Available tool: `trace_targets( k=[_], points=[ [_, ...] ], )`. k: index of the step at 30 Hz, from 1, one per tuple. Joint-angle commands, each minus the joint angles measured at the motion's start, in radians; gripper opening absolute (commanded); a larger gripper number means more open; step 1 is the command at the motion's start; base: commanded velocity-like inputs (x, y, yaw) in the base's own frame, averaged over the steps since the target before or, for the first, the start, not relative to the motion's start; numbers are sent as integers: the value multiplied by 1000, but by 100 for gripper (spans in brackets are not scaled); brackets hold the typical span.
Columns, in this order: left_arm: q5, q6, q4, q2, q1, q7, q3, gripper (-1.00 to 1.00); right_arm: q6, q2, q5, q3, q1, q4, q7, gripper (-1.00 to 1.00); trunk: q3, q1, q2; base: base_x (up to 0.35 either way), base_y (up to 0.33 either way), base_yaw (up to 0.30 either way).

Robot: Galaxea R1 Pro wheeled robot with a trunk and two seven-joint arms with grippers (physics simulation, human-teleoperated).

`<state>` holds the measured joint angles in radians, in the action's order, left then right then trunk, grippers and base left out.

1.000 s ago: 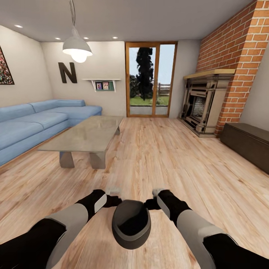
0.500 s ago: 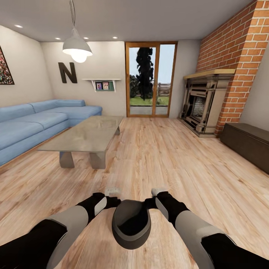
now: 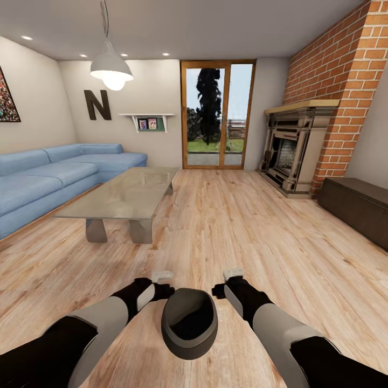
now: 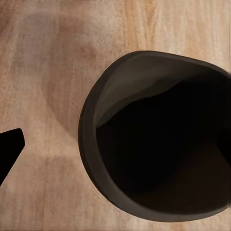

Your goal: Place each of the two pumpkins and all three candles from the living room inside a cabinet in the living room (use any cabinet), then make sure every cabinet is closed, and position the cauldron so it is next to a table in the living room.

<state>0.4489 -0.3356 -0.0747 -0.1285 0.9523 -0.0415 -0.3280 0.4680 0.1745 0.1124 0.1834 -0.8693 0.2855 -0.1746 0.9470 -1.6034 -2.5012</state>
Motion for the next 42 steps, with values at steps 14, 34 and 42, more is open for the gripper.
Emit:
trace_targets(
  k=[14, 34, 42],
  points=[
    [11, -9, -1, -13, -1, -3, -8, 100, 169, 0, 13, 3, 0, 3, 182, 100, 1, 0, 0, 0, 0, 0],
    [12, -21, 50, -20, -1, -16, -8, 100, 171, 0, 10, 2, 0, -5, 180, 100, 1, 0, 0, 107, 0, 0],
    [14, -150, 51, -19, -1, -31, -6, 100, 177, 0, 31, 2, 0, -8, 182, 100, 1, 0, 0, 3, 0, 0]
  ],
)
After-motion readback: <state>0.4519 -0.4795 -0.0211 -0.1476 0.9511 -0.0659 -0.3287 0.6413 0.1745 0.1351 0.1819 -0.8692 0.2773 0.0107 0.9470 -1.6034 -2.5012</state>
